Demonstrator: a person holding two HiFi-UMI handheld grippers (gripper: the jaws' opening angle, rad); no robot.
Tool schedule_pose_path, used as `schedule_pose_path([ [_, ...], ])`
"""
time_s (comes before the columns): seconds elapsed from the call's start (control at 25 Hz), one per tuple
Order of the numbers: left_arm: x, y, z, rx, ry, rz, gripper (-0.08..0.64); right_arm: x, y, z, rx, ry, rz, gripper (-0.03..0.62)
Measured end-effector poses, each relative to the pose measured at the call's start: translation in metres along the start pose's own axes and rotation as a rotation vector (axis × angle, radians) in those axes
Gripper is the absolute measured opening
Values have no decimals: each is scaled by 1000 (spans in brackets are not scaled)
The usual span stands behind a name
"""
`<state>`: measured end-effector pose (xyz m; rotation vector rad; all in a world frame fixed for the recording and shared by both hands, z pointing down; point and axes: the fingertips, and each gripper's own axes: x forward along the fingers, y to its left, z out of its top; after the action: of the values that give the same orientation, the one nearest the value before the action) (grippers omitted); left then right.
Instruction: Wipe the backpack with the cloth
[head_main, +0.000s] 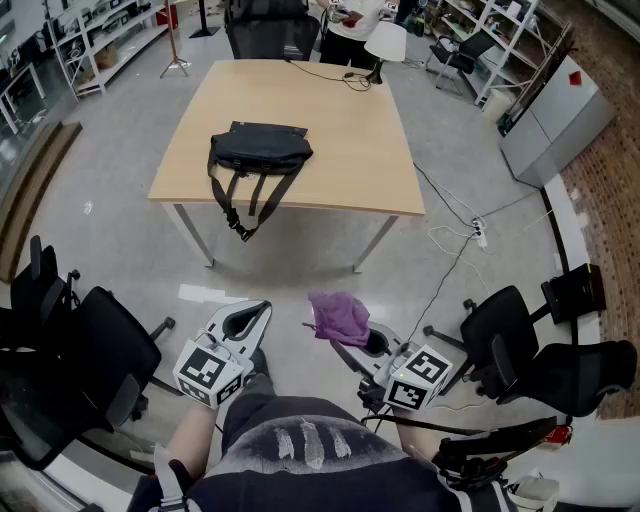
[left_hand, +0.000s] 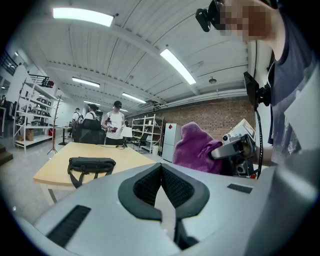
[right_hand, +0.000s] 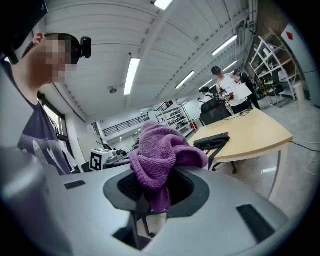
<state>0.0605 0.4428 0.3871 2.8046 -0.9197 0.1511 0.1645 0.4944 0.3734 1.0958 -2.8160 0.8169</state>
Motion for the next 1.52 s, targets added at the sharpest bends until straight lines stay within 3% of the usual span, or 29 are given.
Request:
schedule_pose_path([
  [0.28,3,140,37,49,-20,-6,8,133,-18,56,-46,-2,0,103],
  [0.52,8,211,57,74,-33,-4,8,208,-32,87,-64,17,-8,103],
  [0.68,15,241,55,50,-23,2,8,232,-63,100,20,15,-50,104],
  [0.92,44,287,47,35,25,32,8,269,-121,110,21,65,-93,104],
  [1.28,144,347,79,41,91,63,8,315,-231,147,64,163,-66,104],
  [1.44,184,367,92,53,99,107,8,322,-283,160,43,216,-55,104],
  [1.52,203,378,100,61,94,117,8,326,-318,164,11,256,-92,104],
])
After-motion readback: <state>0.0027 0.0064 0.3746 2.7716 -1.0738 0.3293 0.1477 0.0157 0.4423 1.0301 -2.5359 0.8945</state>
